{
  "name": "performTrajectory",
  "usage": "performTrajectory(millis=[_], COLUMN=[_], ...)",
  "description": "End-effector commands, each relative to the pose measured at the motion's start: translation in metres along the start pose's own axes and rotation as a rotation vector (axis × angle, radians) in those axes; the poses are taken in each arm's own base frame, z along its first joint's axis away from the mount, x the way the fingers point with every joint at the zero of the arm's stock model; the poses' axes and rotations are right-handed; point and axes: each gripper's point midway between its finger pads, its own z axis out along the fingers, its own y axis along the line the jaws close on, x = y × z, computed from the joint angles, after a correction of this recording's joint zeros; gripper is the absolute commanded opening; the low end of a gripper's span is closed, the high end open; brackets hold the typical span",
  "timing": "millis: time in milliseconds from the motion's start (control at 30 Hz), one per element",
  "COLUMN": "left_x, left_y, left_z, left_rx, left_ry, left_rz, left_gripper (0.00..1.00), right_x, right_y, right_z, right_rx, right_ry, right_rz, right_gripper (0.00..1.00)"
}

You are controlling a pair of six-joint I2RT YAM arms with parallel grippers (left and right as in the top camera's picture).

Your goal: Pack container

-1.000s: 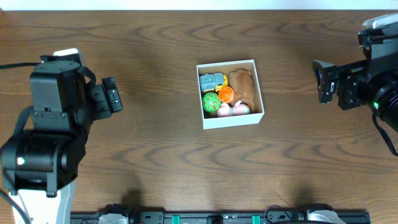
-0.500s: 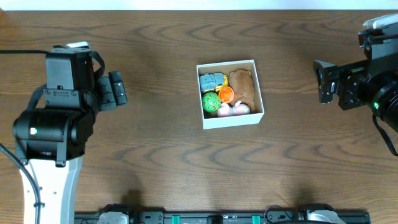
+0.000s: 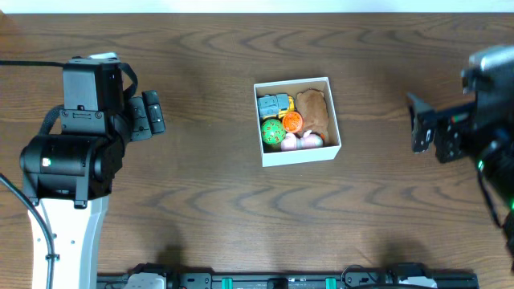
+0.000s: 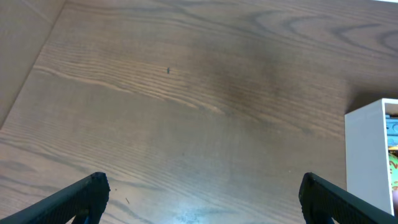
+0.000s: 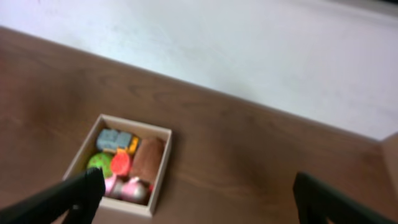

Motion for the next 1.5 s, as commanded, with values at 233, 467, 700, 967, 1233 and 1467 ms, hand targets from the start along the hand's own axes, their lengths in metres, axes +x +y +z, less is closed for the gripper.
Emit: performTrajectory(millis=[233,467,700,967,1233,1467], left_x=[0.001,0.001,0.001,0.001,0.001,0.001], left_y=[0.004,0.004,0.004,0.004,0.004,0.004], left_z=[0.002,0.002,0.002,0.002,0.002,0.002], left_rx=[-0.018,-0.018,-0.018,-0.017,-0.018,-0.018], left_ry=[0.005,0.005,0.005,0.005,0.005,0.005], left_rz=[-0.015,-0.015,-0.015,-0.015,-0.015,-0.015], left_gripper=[0.98,0.98,0.98,0.98,0.98,0.98], right_x=[0.140,0.210,0.245,0.263,0.279,0.280], right_y=[0.006,0.018,0.024,0.027,0.029,0.030], right_z=[0.055,0.076,0.074,0.077,0.083,0.084], right_rx=[0.037,0.035,0.051,0.052,0.052,0.051], right_ry=[0.011,-0.051,-0.140,-0.165,-0.168,-0.164], right_rz=[0.017,0.011,-0.003,-0.007,0.004,0.004], right_gripper=[0.99,0.99,0.99,0.99,0.99,0.99])
